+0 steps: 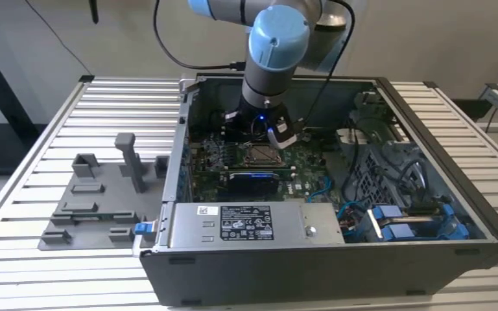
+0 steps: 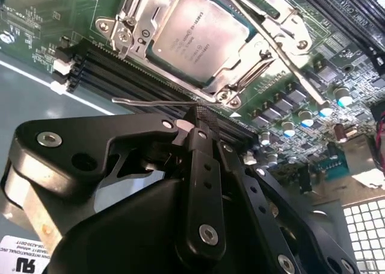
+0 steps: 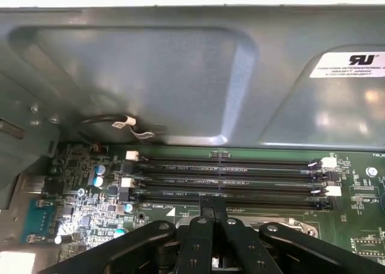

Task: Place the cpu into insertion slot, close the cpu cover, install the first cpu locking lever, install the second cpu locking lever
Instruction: 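Install the first cpu locking lever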

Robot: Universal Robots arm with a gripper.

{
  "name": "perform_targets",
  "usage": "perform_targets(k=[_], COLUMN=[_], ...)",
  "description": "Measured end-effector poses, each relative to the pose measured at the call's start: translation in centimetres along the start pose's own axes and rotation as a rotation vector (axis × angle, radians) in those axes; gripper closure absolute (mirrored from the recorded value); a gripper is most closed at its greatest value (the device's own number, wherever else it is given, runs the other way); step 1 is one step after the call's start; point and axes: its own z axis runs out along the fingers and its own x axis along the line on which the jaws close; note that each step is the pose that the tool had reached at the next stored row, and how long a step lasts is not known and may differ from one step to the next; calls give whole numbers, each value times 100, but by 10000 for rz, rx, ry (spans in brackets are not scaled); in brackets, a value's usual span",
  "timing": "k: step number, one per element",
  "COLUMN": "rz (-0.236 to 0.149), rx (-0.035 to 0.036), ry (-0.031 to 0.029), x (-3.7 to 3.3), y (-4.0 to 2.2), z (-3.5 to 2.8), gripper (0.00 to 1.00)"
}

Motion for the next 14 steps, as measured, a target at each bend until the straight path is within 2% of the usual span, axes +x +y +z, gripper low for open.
perform_targets(k=[7,14], rz=[-1,-1], rx=[2,-1], ry=[2,0], x=[20,-20], y=[-4,-6], z=[4,9], gripper=[89,89])
